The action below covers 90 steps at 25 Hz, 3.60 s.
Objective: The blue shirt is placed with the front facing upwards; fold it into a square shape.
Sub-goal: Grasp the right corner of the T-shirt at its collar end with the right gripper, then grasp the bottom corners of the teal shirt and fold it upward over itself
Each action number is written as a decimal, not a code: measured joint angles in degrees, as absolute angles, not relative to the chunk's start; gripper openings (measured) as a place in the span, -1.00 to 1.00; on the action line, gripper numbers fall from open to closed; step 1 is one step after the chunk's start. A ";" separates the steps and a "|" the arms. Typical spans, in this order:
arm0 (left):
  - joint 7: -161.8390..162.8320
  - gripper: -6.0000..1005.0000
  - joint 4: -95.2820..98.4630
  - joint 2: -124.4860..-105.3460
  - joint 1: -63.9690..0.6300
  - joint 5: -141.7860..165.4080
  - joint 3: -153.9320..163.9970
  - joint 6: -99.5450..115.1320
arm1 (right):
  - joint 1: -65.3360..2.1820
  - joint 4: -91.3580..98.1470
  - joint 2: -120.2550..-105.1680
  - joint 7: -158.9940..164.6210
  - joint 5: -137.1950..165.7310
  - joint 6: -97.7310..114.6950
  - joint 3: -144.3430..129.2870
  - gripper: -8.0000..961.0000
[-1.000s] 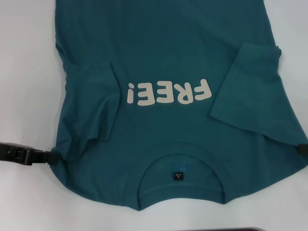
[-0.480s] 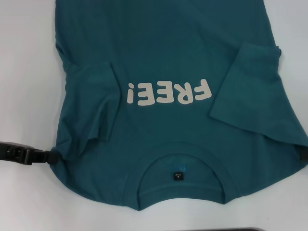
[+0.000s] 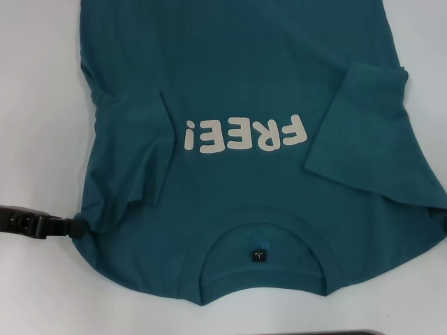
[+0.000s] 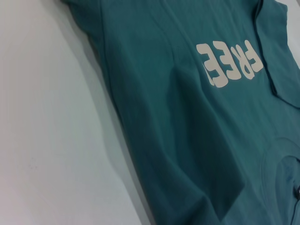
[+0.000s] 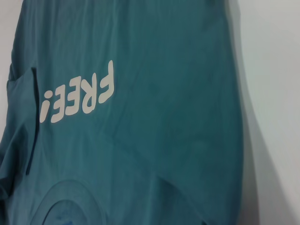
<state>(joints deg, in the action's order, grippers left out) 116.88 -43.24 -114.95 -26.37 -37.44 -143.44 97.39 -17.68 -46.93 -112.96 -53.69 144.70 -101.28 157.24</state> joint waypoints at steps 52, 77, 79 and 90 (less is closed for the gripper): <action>117.68 -0.99 -43.59 -113.66 -20.86 -37.32 -144.23 105.33 | -2.20 -46.66 -114.25 -69.44 128.77 -103.90 160.93 -0.91; 115.65 -0.99 -41.53 -113.55 -31.26 -44.55 -147.13 100.98 | -10.92 -46.19 -113.40 -68.06 125.65 -101.84 160.89 -0.91; 115.82 -0.99 -40.63 -113.40 -33.11 -44.55 -147.11 99.28 | -13.23 -46.13 -113.22 -67.21 125.68 -101.03 160.80 -0.91; 119.50 -0.99 -38.24 -112.05 -41.88 -44.76 -147.31 87.30 | -23.84 -43.47 -112.69 -65.34 125.79 -92.28 160.14 -0.91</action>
<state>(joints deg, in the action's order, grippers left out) 119.50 -38.24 -112.05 -41.88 -44.76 -147.31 87.30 -23.84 -43.47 -112.69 -65.34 125.79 -92.28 160.14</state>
